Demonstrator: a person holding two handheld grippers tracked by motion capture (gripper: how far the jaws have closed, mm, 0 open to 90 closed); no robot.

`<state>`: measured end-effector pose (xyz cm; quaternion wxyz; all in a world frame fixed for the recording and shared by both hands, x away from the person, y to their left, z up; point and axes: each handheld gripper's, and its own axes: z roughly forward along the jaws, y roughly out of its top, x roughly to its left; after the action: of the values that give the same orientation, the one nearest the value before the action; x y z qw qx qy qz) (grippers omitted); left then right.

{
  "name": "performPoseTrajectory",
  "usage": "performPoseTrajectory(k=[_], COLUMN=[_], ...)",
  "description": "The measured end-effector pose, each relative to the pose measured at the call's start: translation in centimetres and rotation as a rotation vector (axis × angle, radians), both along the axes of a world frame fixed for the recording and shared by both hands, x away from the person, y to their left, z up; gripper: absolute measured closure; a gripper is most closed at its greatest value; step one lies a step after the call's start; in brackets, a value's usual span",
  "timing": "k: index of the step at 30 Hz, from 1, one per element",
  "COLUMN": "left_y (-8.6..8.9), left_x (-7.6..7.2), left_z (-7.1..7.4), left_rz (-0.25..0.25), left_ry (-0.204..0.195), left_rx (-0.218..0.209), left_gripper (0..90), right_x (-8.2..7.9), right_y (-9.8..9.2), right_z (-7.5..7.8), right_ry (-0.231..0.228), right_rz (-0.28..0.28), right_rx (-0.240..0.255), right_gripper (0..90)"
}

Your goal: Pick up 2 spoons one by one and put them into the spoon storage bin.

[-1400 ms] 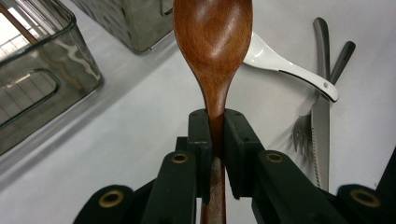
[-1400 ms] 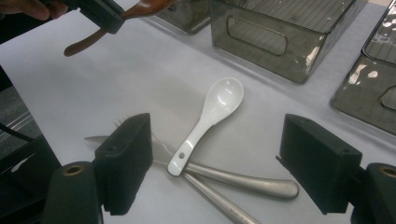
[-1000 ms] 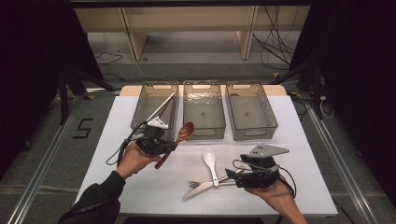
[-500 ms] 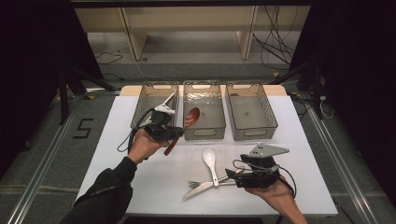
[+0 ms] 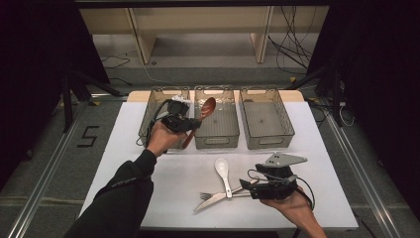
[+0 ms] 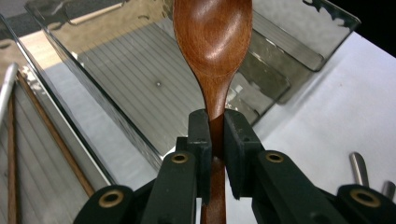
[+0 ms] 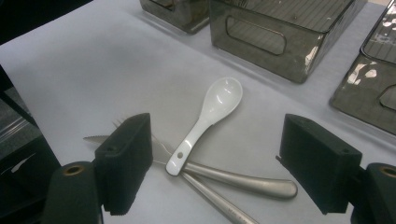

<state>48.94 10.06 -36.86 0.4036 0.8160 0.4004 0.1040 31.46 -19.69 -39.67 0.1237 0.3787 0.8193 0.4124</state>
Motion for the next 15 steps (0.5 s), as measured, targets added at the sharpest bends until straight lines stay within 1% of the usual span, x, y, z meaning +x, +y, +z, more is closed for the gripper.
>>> performPoseTrajectory(k=[8,11,13,15], left_y=[-0.9,-1.3,-1.6,-1.7], left_x=[1.8,2.4,2.8,3.2], left_z=[0.2,0.0,0.0,0.0], left_rz=[0.017,0.025,0.024,0.029], left_ry=[-0.007,0.004,0.002,0.003], left_rx=[0.002,0.002,0.014,0.009], left_gripper=[81.0,81.0,81.0,81.0], right_x=[0.0,0.0,0.0,0.0], right_y=[-0.1,0.0,0.0,0.0], right_z=[0.0,0.0,0.0,0.0], right_ry=[-0.001,0.001,0.001,0.000], right_rz=[0.001,0.001,0.001,0.002], right_rx=[0.002,0.000,0.000,0.001], right_gripper=[26.2,26.2,26.2,26.2])
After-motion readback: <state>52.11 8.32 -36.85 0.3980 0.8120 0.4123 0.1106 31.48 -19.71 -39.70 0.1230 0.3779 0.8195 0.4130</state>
